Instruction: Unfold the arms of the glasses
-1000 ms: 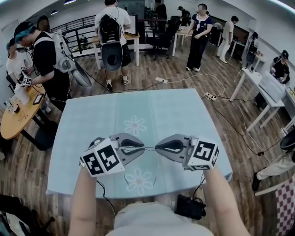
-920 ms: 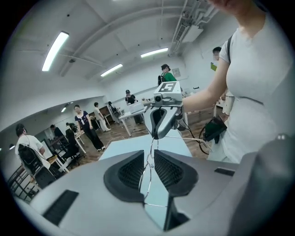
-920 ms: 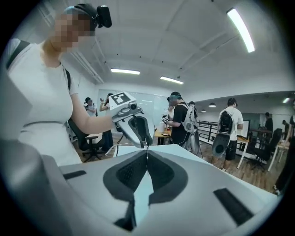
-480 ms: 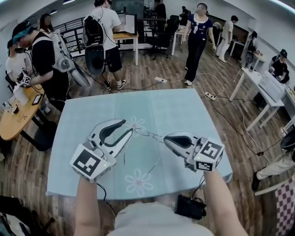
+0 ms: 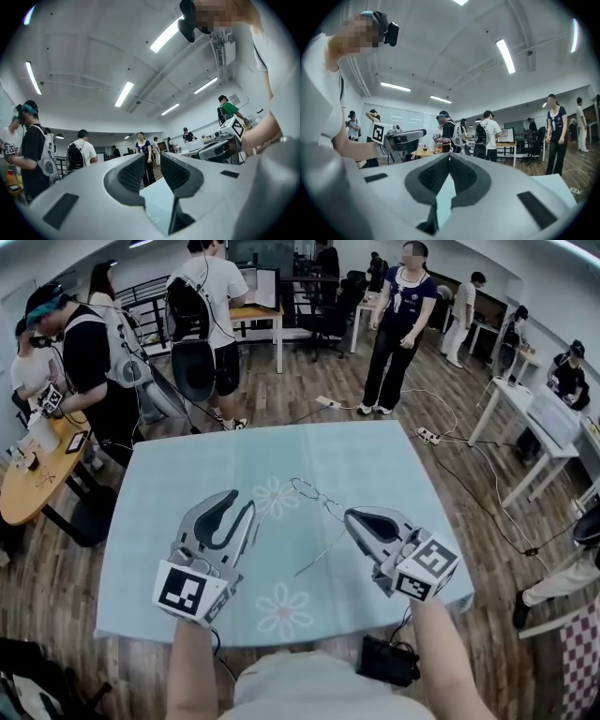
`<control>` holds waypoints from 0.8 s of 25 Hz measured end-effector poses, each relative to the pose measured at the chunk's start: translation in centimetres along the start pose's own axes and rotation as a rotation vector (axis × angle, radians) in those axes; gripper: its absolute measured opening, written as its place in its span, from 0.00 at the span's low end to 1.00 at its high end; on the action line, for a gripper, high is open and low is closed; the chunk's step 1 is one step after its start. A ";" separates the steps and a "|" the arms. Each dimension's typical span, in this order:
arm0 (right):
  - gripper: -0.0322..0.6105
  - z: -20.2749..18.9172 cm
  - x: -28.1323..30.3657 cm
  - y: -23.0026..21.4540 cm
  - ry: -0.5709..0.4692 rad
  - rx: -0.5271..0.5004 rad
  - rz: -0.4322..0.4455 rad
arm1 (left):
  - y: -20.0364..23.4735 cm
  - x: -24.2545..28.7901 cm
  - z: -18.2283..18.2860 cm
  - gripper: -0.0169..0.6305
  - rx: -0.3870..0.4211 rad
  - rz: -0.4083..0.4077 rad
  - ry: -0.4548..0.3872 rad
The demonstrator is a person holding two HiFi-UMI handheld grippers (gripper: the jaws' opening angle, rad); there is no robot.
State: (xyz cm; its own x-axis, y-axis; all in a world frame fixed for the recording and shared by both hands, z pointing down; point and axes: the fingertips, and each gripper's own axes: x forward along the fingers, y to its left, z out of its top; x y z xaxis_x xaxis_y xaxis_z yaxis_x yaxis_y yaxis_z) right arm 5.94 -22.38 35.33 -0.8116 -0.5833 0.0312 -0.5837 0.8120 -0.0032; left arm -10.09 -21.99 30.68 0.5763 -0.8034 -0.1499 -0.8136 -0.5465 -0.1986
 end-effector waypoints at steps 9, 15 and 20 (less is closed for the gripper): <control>0.06 -0.3 -0.4 -2.1 -0.014 0.022 -0.207 | -0.3 -0.6 -1.9 0.05 -0.017 0.092 0.014; 0.06 -0.3 -0.8 -2.2 -0.034 0.058 -0.235 | -2.7 -0.2 -3.6 0.04 -0.041 0.009 0.081; 0.06 -0.1 -1.0 -2.5 -0.043 0.071 -0.254 | -6.2 0.3 -4.4 0.04 -0.061 -0.079 0.128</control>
State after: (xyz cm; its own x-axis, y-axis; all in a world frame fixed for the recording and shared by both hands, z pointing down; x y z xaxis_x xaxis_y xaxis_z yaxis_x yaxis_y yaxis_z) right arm 8.27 -23.83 35.39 -0.6386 -0.7696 -0.0029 -0.7675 0.6371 -0.0709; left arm -5.26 -19.87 36.13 0.6274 -0.7786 -0.0109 -0.7714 -0.6195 -0.1451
